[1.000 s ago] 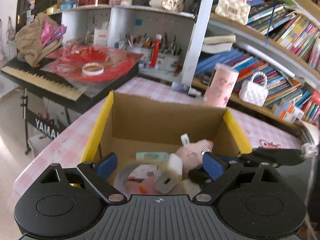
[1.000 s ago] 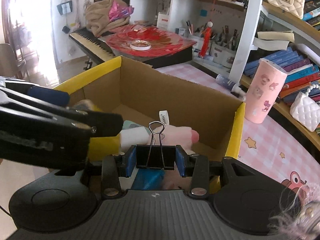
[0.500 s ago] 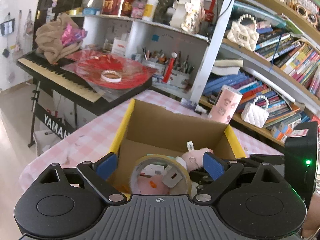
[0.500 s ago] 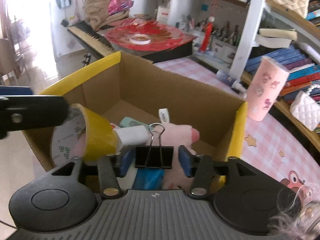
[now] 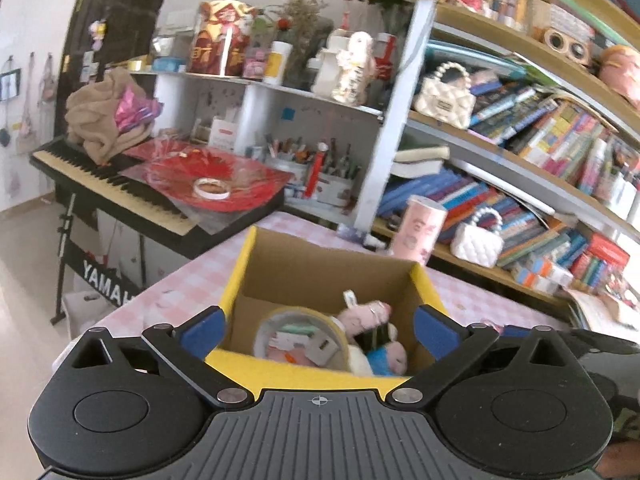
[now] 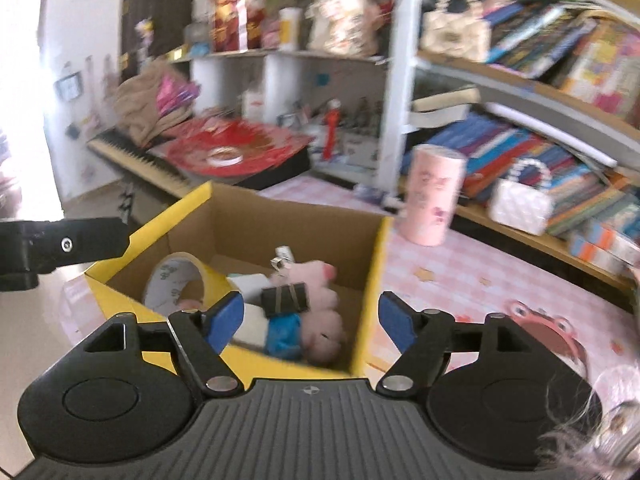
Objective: Organize objects
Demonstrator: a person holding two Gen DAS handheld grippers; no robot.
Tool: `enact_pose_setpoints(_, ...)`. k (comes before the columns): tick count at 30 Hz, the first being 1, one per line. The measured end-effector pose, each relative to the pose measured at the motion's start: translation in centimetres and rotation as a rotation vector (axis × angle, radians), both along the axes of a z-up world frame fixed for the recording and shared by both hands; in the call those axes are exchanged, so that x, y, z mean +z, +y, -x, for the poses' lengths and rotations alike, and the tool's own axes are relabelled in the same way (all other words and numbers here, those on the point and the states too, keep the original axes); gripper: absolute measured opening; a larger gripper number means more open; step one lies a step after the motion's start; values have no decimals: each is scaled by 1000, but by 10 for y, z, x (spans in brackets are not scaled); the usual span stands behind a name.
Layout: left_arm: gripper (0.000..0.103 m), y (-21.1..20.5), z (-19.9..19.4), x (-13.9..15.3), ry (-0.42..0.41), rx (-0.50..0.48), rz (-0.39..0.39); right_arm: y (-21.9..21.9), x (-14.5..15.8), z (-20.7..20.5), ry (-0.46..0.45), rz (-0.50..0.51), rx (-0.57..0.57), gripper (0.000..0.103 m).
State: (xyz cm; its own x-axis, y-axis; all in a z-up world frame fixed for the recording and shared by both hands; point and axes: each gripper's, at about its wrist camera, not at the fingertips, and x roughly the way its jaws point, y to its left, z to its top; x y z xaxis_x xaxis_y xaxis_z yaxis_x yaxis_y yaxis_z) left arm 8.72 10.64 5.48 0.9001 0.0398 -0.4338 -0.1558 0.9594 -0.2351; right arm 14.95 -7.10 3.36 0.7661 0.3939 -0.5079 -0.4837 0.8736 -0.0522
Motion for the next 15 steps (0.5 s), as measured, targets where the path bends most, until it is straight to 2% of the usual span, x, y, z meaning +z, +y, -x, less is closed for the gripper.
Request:
enact_pose_setpoints(4, 102, -15, 17, -3, 11, -53, -26, -21, 2, 30, 2, -14, -123, 75)
enact_pose_setpoints(6, 102, -24, 28, -5, 13, -77, -45, -31, 0, 45, 3, -15, -199, 81)
enact_pose_setpoints(8, 102, -31, 38, -10, 22, -96, -64, -40, -4, 61, 10, -19, -274, 82)
enact_pose_setpoints(12, 102, -41, 53, -24, 72, -96, -100, -53, -18, 96, 54, -44, -420, 87)
enact_pose_setpoints(15, 102, -51, 62, -31, 88, -104, -124, -59, -29, 119, 45, 8, -472, 91)
